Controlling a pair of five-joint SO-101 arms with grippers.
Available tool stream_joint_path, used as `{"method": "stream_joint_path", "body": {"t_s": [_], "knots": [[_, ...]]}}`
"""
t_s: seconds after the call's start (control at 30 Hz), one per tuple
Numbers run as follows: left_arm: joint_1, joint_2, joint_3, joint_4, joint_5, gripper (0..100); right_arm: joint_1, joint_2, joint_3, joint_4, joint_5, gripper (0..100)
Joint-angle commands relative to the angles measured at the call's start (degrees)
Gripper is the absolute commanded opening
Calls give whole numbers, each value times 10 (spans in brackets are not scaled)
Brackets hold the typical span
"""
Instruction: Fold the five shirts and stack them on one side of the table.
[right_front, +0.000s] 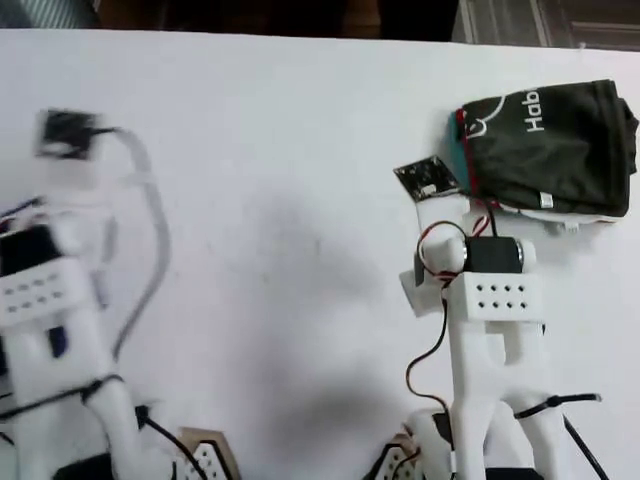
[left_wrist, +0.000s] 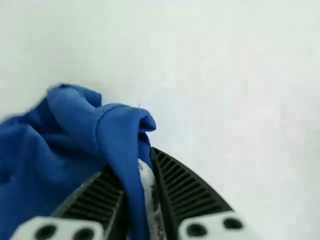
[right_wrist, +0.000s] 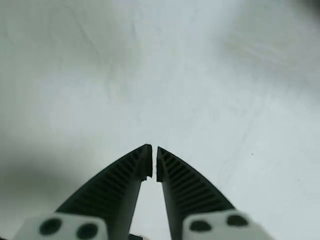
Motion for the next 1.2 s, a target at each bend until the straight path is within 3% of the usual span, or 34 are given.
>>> {"method": "stream_joint_path", "body": {"t_s": [0.0,0.27,0.37,0.47,0.6,0.77,0.87,0.93,1.17], "knots": [[151,-52,-36,-1,5,27,7,-24,-2,-7,0,22],[309,-60,-61,-105,102,27,6,-24,-2,-7,0,22],[332,-59,-44,-156,109,46,5,-24,-2,-7,0,22],[330,-59,-27,-172,107,129,4,-24,-2,-7,0,22],[280,-63,-29,-143,105,150,4,-24,-2,-7,0,22],[166,-64,-31,-94,103,150,3,-24,-2,-8,0,23],[110,-61,-27,-52,44,150,3,-23,-2,-16,0,24],[92,-64,-27,-27,13,150,3,-21,-2,-28,0,24],[54,-65,-32,-18,11,150,-28,-19,-1,-42,-1,66]]}}
